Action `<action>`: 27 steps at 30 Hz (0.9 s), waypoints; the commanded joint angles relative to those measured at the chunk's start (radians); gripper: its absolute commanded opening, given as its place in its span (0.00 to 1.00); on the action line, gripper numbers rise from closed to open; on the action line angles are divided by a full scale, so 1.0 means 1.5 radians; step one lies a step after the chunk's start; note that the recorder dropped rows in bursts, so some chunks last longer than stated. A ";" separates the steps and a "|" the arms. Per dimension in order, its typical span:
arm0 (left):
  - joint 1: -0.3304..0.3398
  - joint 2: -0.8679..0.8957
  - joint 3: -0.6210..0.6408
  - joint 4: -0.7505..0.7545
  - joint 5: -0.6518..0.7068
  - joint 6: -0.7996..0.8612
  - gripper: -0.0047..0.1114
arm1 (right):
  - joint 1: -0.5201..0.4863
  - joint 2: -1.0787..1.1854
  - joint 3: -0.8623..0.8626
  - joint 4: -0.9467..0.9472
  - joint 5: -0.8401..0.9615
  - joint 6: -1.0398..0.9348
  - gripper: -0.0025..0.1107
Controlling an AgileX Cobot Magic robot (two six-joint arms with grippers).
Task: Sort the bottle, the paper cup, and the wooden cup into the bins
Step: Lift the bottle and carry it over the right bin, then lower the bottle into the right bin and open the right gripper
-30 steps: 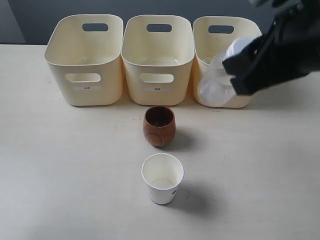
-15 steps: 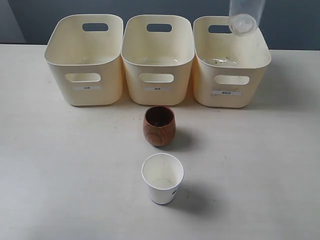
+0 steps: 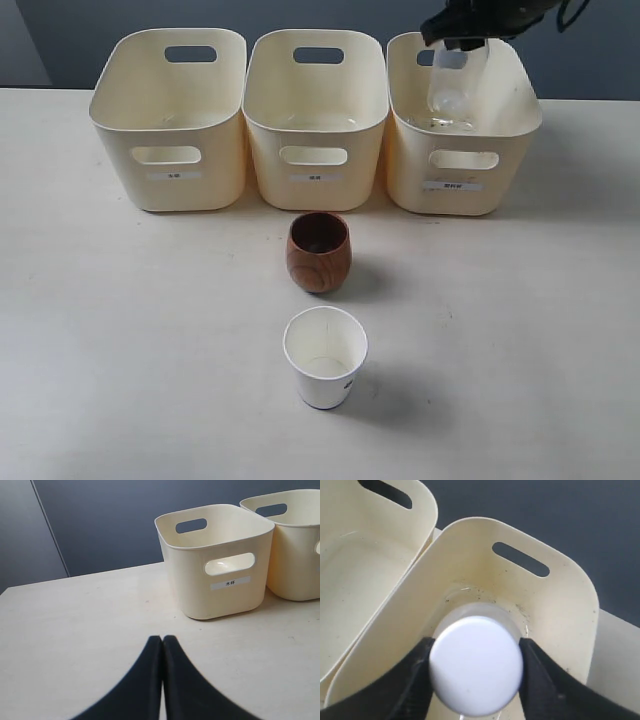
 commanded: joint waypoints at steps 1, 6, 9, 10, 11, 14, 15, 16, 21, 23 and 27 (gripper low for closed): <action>-0.002 -0.003 0.001 0.000 0.001 -0.001 0.04 | -0.010 0.045 -0.010 0.011 -0.041 -0.032 0.01; -0.002 -0.003 0.001 0.000 0.001 -0.001 0.04 | -0.025 0.085 -0.032 0.046 -0.030 -0.063 0.01; -0.002 -0.003 0.001 0.000 0.001 -0.001 0.04 | -0.026 0.099 -0.041 0.043 -0.022 -0.064 0.01; -0.002 -0.003 0.001 0.000 0.001 -0.001 0.04 | -0.026 0.104 -0.044 0.046 -0.019 -0.064 0.01; -0.002 -0.003 0.001 0.000 0.001 -0.001 0.04 | -0.026 0.109 -0.047 0.046 -0.018 -0.064 0.01; -0.002 -0.003 0.001 0.000 0.001 -0.001 0.04 | -0.026 0.122 -0.051 0.056 -0.014 -0.064 0.01; -0.002 -0.003 0.001 0.000 0.001 -0.001 0.04 | -0.026 0.125 -0.051 0.059 -0.015 -0.064 0.01; -0.002 -0.003 0.001 0.000 0.001 -0.001 0.04 | -0.026 0.126 -0.051 0.060 -0.017 -0.064 0.01; -0.002 -0.003 0.001 0.000 0.001 -0.001 0.04 | -0.026 0.128 -0.051 0.078 -0.014 -0.064 0.01; -0.002 -0.003 0.001 0.000 0.001 -0.001 0.04 | -0.026 0.130 -0.051 0.089 -0.009 -0.064 0.01; -0.002 -0.003 0.001 0.000 0.001 -0.001 0.04 | -0.026 0.136 -0.051 0.088 -0.004 -0.064 0.02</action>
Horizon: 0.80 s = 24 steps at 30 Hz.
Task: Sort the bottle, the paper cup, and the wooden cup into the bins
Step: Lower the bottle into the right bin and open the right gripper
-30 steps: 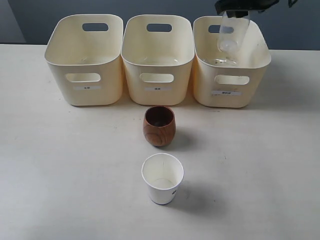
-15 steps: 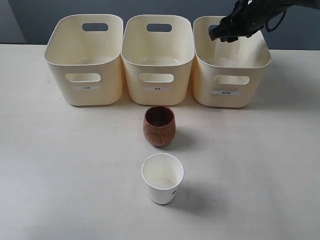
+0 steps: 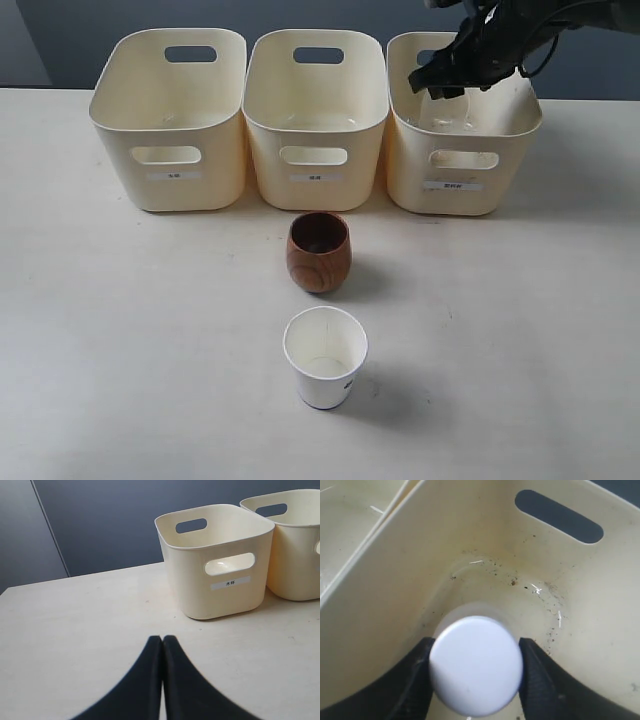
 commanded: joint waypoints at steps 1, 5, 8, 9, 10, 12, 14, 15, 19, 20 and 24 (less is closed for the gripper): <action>-0.002 -0.003 0.001 0.000 0.001 -0.001 0.04 | -0.005 0.008 -0.005 0.004 0.005 -0.004 0.05; -0.002 -0.003 0.001 0.000 0.001 -0.001 0.04 | -0.005 0.008 -0.005 0.004 0.012 0.000 0.20; -0.002 -0.003 0.001 0.000 0.001 -0.001 0.04 | -0.005 0.008 -0.005 0.003 0.013 0.000 0.32; -0.002 -0.003 0.001 0.000 0.001 -0.001 0.04 | -0.005 0.008 -0.005 0.003 0.013 0.000 0.35; -0.002 -0.003 0.001 0.000 0.001 -0.001 0.04 | -0.005 0.008 -0.005 0.003 0.012 0.000 0.38; -0.002 -0.003 0.001 0.000 0.001 -0.001 0.04 | -0.005 0.008 -0.005 0.003 0.011 0.000 0.41; -0.002 -0.003 0.001 0.000 0.001 -0.001 0.04 | -0.005 0.008 -0.005 0.003 0.009 0.000 0.44; -0.002 -0.003 0.001 0.000 0.001 -0.001 0.04 | -0.005 0.008 -0.005 0.003 0.009 0.000 0.46; -0.002 -0.003 0.001 0.000 0.001 -0.001 0.04 | -0.005 0.008 -0.005 0.003 0.007 0.000 0.54; -0.002 -0.003 0.001 0.000 0.001 -0.001 0.04 | -0.005 0.008 -0.005 0.003 0.007 0.000 0.57; -0.002 -0.003 0.001 0.000 0.001 -0.001 0.04 | -0.005 0.008 -0.005 0.003 0.005 0.000 0.61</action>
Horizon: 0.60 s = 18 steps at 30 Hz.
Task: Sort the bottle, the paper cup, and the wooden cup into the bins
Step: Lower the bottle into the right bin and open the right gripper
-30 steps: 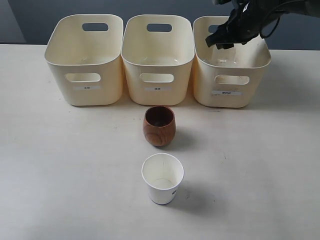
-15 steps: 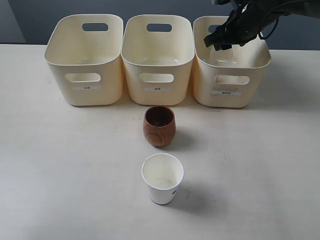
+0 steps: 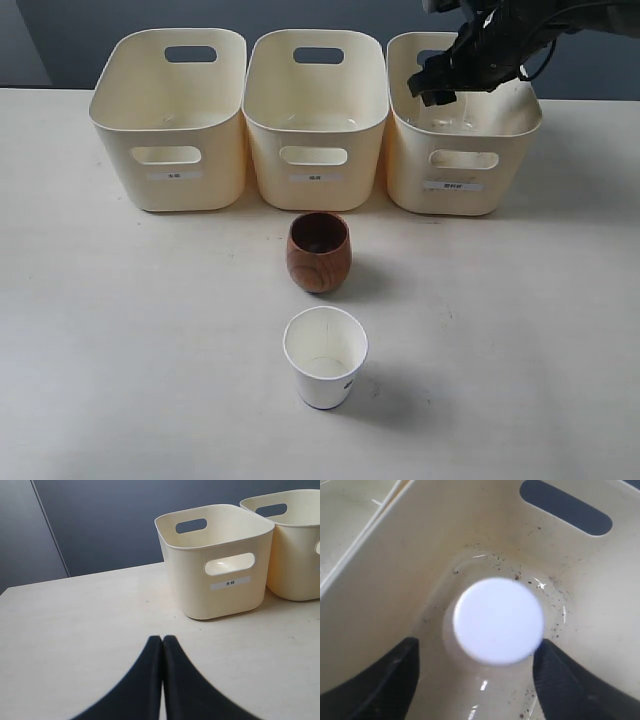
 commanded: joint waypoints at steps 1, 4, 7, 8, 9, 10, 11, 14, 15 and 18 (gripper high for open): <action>-0.002 -0.003 0.001 0.000 0.001 -0.001 0.04 | -0.005 -0.001 -0.004 0.000 -0.003 0.000 0.61; -0.002 -0.003 0.001 0.000 0.001 -0.001 0.04 | -0.005 -0.003 -0.004 0.002 -0.006 0.000 0.61; -0.002 -0.003 0.001 0.000 0.001 -0.001 0.04 | -0.005 -0.004 -0.004 0.002 -0.006 0.000 0.61; -0.002 -0.003 0.001 0.000 0.001 -0.001 0.04 | -0.005 -0.004 -0.004 0.002 -0.006 0.001 0.61; -0.002 -0.003 0.001 0.000 0.001 -0.001 0.04 | -0.005 -0.004 -0.004 0.002 -0.006 0.001 0.61; -0.002 -0.003 0.001 0.000 0.001 -0.001 0.04 | -0.005 -0.004 -0.004 0.002 -0.006 0.001 0.61; -0.002 -0.003 0.001 0.000 0.001 -0.001 0.04 | -0.005 -0.004 -0.004 0.002 -0.005 0.001 0.61; -0.002 -0.003 0.001 0.000 0.001 -0.001 0.04 | -0.005 -0.010 -0.004 0.002 0.006 0.003 0.61; -0.002 -0.003 0.001 0.000 0.001 -0.001 0.04 | -0.005 -0.015 -0.004 0.002 0.012 0.003 0.61; -0.002 -0.003 0.001 0.000 0.001 -0.001 0.04 | -0.005 -0.045 -0.004 0.002 0.029 0.010 0.61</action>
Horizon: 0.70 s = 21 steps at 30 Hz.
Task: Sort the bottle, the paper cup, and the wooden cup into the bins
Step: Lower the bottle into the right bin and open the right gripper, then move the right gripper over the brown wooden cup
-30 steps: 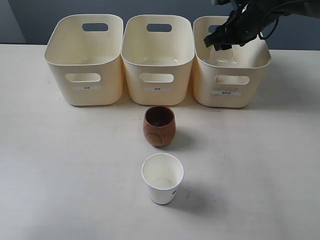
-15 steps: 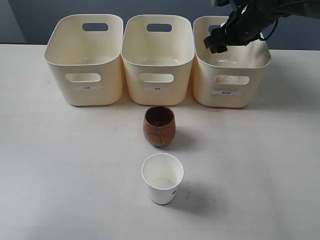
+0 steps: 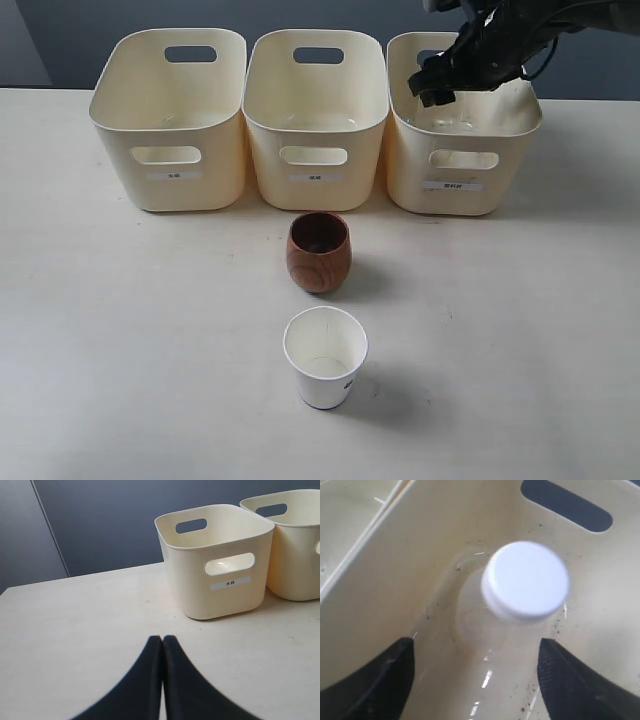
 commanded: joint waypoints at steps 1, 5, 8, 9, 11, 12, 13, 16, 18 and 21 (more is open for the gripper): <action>-0.002 -0.003 0.001 0.000 0.001 -0.001 0.04 | -0.005 -0.045 -0.004 -0.002 0.020 0.008 0.61; -0.002 -0.003 0.001 0.000 0.001 -0.001 0.04 | -0.005 -0.085 -0.004 -0.002 0.065 0.009 0.61; -0.002 -0.003 0.001 0.000 0.001 -0.001 0.04 | -0.003 -0.129 -0.004 -0.004 0.132 0.010 0.61; -0.002 -0.003 0.001 0.000 0.001 -0.001 0.04 | -0.003 -0.138 -0.004 -0.004 0.145 0.010 0.61; -0.002 -0.003 0.001 0.000 0.001 -0.001 0.04 | -0.002 -0.163 -0.004 0.001 0.177 0.010 0.61; -0.002 -0.003 0.001 0.000 0.001 -0.001 0.04 | -0.002 -0.174 -0.004 0.002 0.191 0.010 0.61; -0.002 -0.003 0.001 0.000 0.001 -0.001 0.04 | -0.001 -0.191 -0.004 0.008 0.211 0.005 0.61; -0.002 -0.003 0.001 0.000 0.001 -0.001 0.04 | 0.011 -0.232 -0.004 0.013 0.255 -0.007 0.60; -0.002 -0.003 0.001 0.000 0.001 -0.001 0.04 | 0.024 -0.260 -0.004 0.020 0.279 -0.013 0.60; -0.002 -0.003 0.001 0.000 0.001 -0.001 0.04 | 0.053 -0.297 -0.004 0.045 0.321 -0.036 0.60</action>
